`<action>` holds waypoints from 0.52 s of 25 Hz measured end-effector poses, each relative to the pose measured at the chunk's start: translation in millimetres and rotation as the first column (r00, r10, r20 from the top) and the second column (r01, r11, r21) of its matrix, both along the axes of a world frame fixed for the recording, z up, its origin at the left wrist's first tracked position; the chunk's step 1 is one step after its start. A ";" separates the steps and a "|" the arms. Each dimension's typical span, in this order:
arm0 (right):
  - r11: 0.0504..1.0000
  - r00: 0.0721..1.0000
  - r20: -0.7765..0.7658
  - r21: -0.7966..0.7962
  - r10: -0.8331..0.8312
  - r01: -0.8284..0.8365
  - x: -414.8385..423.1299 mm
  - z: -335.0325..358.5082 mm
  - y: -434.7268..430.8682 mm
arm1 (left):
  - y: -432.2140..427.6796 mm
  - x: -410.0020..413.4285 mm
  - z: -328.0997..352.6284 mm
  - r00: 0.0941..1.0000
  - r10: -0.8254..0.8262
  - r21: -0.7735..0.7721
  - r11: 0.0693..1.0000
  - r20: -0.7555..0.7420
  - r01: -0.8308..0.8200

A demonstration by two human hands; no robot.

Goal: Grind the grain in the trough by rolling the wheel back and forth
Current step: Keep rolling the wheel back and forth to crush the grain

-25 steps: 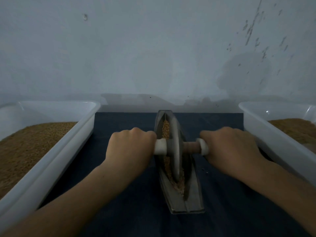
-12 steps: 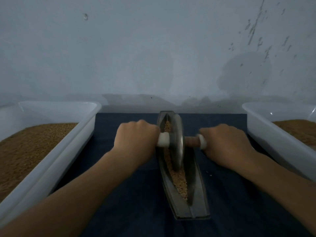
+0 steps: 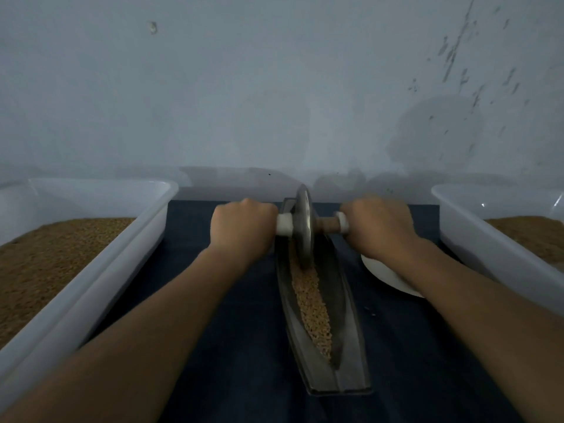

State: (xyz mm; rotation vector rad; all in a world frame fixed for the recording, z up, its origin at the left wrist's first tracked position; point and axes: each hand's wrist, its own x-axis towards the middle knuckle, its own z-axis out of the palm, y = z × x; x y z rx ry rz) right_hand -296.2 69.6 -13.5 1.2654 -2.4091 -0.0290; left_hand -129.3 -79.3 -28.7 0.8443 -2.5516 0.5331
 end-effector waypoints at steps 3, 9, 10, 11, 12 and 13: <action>1.000 0.999 0.032 0.008 0.005 -0.005 -6.8 3.3 -8.0 | -1.7 -5.5 7.5 1.000 0.001 -0.026 1.000 0.020 0.000; 0.990 0.991 -0.023 -0.039 0.132 -0.133 43.9 -10.8 81.7 | 55.1 61.7 0.6 0.994 -0.076 -0.037 0.996 0.074 0.079; 0.985 0.986 -0.036 -0.052 0.165 -0.167 51.0 -8.7 93.2 | 62.1 71.8 -0.5 0.994 -0.085 -0.063 0.994 0.071 0.089; 0.980 0.981 -0.044 -0.057 0.186 -0.189 54.1 -6.1 99.9 | 65.1 77.3 -0.8 0.993 -0.095 -0.080 0.992 0.070 0.100; 0.982 0.982 -0.054 -0.048 0.182 -0.184 55.0 -3.8 100.2 | 63.7 77.2 -0.4 0.993 -0.092 -0.079 0.992 0.073 0.098; 0.987 0.985 -0.074 -0.027 0.154 -0.156 53.8 -2.9 95.1 | 59.4 72.6 -0.8 0.994 -0.083 -0.064 0.994 0.076 0.088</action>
